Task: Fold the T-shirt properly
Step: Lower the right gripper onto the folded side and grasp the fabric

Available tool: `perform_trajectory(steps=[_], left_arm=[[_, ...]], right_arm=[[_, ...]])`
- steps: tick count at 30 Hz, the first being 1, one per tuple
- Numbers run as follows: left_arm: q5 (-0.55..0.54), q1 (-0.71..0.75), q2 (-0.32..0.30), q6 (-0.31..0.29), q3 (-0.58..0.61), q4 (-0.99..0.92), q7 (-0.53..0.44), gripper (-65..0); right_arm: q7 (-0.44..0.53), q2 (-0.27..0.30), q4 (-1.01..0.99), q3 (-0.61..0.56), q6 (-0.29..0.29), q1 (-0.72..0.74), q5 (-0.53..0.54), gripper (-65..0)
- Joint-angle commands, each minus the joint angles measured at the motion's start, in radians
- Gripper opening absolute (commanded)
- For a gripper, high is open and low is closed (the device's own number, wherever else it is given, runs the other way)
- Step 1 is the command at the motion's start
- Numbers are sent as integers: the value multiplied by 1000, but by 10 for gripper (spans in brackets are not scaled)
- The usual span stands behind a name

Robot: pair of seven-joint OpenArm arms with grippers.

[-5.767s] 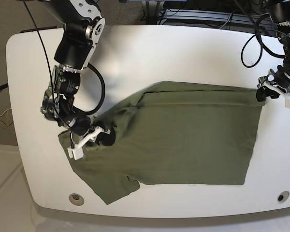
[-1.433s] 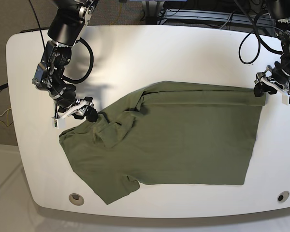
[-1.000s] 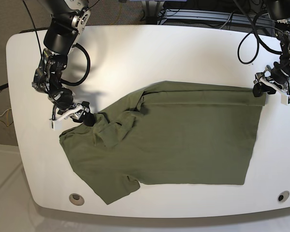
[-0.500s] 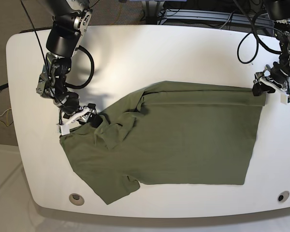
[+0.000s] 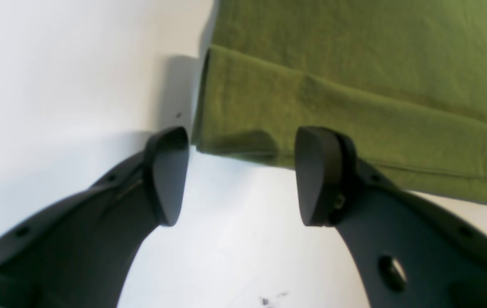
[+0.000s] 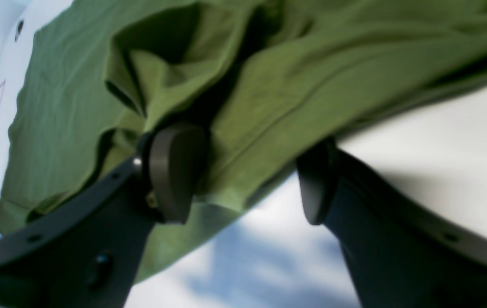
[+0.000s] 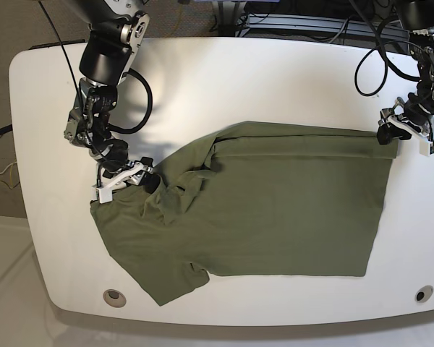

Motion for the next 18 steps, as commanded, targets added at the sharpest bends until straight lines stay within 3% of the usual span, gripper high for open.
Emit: perform_trajectory(steps=[1, 9, 13, 18], left_arm=[[-10, -13, -17, -5, -6, 19, -19, -274], [-8, -15, -11, -3, -2, 13, -13, -273], [-3, -19, 0, -4, 4, 3, -4, -355], [-1, -34, 5, -3, 5, -2, 14, -521]], right_arm=[[-6, -32, 59, -5, -2, 18, -4, -291], [-7, -40, 80, -2, -9, 19, 0, -290], [19, -3, 28, -1, -11, 30, 3, -287], [29, 28, -2, 2, -9, 33, 3, -287]])
